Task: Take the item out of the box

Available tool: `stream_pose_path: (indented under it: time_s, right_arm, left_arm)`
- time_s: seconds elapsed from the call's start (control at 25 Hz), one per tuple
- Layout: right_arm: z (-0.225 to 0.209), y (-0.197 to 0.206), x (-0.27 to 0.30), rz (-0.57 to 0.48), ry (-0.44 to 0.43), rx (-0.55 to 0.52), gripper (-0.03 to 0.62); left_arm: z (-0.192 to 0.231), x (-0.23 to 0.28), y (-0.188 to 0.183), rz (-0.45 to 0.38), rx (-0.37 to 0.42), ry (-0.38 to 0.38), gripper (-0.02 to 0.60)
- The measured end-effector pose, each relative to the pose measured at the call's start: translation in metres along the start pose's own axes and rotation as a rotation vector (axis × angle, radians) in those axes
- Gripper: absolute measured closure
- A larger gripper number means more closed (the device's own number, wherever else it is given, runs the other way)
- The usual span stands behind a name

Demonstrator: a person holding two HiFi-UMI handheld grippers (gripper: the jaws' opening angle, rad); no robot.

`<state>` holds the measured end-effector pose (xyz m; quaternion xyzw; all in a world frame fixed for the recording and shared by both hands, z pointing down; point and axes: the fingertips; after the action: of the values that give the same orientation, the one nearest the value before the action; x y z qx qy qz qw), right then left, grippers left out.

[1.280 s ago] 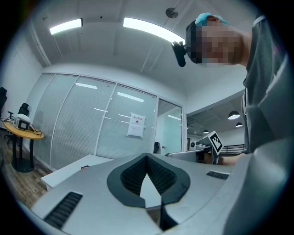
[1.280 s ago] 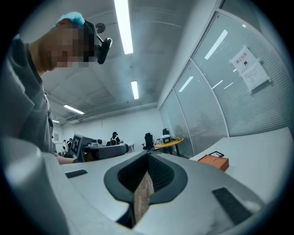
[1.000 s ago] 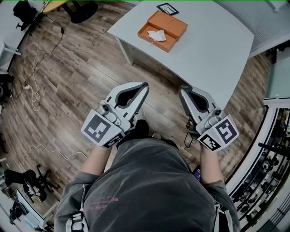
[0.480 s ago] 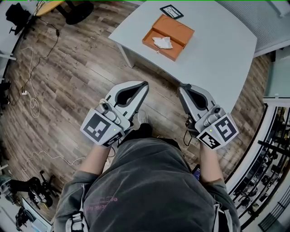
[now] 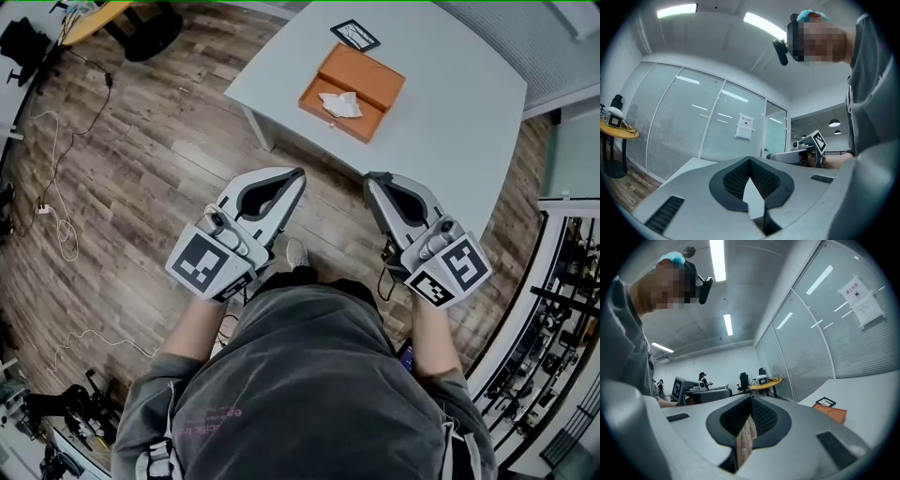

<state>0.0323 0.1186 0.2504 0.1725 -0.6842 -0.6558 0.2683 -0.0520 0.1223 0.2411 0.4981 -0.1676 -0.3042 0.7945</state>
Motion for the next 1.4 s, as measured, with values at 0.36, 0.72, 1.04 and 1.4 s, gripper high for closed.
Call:
stream_pose_path:
  time_s: [0.36, 0.72, 1.04, 1.4]
  right_arm:
    - [-0.004, -0.003, 0.034, 0.007, -0.001, -0.011, 0.589]
    - [-0.009, 0.0, 0.046, 0.018, -0.004, -0.019, 0.589]
    - [-0.038, -0.001, 0.055, 0.015, 0.002, -0.011, 0.589]
    - [-0.09, 0.017, 0.084, 0.028, -0.024, -0.005, 0.589]
  left_arm:
    - [0.034, -0.003, -0.008, -0.004, -0.006, -0.001, 0.569]
    - [0.047, -0.002, -0.011, -0.025, -0.009, -0.005, 0.569]
    - [0.063, 0.014, -0.014, -0.006, -0.005, -0.033, 0.569]
    - [0.101, 0.062, -0.01, 0.018, -0.009, -0.061, 0.569]
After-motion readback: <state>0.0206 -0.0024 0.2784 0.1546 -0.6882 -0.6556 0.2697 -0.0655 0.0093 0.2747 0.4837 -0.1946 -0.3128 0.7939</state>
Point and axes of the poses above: the fingertips, and each gripper's own axes: x forward along the fingers, z to its left, y out of its underside, and after that the axes turned 15 degrees about -x, right-handed
